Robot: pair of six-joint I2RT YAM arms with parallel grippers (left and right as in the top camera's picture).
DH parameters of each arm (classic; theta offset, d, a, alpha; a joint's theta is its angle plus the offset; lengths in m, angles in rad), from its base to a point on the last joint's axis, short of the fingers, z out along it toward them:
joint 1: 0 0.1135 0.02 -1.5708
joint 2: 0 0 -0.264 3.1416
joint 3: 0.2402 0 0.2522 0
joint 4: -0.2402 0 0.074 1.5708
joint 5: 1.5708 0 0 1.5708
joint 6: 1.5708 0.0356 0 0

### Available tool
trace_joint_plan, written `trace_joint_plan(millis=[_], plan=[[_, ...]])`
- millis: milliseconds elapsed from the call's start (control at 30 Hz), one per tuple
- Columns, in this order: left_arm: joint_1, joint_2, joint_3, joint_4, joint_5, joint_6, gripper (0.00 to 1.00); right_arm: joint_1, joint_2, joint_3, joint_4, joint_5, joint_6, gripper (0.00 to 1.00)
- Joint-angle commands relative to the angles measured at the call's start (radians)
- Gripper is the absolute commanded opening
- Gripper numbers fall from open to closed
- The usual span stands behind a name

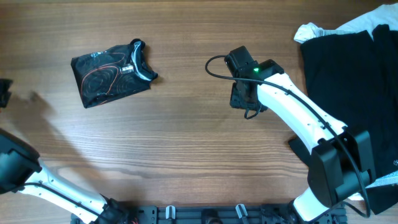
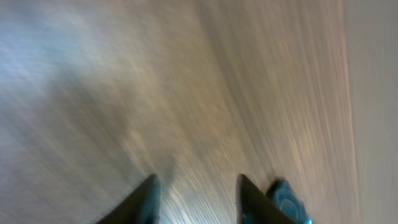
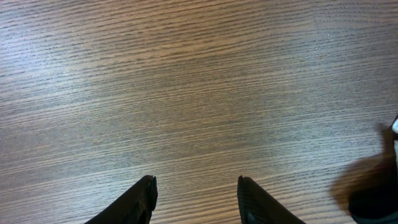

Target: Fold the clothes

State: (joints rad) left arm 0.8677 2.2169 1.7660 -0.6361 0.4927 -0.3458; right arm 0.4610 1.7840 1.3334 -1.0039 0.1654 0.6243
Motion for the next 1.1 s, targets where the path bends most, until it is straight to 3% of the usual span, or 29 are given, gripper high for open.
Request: trace_joint_plan(millis=[0, 167, 433, 600, 1067], plan=[[-0.088, 0.005, 0.003, -0.006, 0.079, 0.13, 0.55, -0.001, -0.017, 0.003, 0.002, -0.009, 0.006, 0.47], [-0.242, 0.012, 0.001, -0.001, 0.074, 0.266, 0.61, -0.001, -0.017, 0.003, -0.005, -0.008, 0.006, 0.47], [-0.377, 0.143, 0.001, 0.012, 0.005, 0.271, 0.66, -0.001, -0.017, 0.003, -0.011, -0.009, 0.006, 0.47], [-0.381, 0.196, 0.0, -0.006, -0.1, 0.271, 0.68, -0.001, -0.017, 0.003, -0.011, -0.008, 0.005, 0.47], [-0.333, 0.182, 0.008, -0.034, -0.12, 0.271, 0.63, -0.001, -0.017, 0.003, -0.011, -0.008, 0.005, 0.48]])
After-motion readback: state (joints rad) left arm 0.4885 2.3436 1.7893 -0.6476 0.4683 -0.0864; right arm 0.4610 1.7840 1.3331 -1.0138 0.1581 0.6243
